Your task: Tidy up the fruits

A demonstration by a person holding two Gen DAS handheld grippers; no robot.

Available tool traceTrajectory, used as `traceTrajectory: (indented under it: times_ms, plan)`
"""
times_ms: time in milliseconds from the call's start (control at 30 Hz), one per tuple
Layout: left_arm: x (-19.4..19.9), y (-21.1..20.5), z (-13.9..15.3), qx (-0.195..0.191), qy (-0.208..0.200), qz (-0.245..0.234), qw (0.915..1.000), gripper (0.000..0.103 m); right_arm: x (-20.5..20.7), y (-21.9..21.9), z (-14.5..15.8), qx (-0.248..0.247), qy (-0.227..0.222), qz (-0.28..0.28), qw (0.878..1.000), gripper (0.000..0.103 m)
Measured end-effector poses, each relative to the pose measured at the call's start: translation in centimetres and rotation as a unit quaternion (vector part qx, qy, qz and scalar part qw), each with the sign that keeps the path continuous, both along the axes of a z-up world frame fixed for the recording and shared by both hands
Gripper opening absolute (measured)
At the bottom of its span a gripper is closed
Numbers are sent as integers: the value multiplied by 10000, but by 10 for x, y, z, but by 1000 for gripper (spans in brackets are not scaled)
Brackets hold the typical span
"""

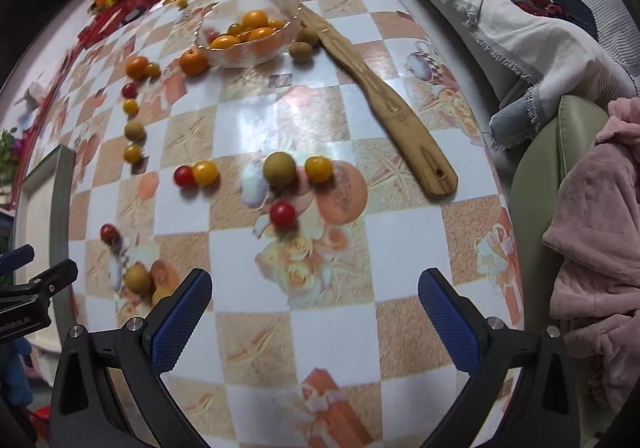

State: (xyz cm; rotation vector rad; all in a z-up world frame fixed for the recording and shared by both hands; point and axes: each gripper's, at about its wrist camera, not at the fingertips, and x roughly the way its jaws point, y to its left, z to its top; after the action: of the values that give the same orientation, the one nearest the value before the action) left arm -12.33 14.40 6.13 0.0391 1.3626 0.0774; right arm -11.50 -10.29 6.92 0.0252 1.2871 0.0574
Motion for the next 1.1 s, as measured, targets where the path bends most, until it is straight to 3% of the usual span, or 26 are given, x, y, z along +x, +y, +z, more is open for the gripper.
traceTrajectory:
  times_ms: [267,667,1100]
  plan:
    - [-7,6,25,-38,132,-209,9997,103,-8,12,23,137,350,111,9992,103]
    - [-10,17,36,-149,271,-178,9994,103,-12,27,32,137,684,279,9972,103]
    - [-16,28,44,-289,158,-356,9988,103,-15,34,45,63,604,18,9982,103]
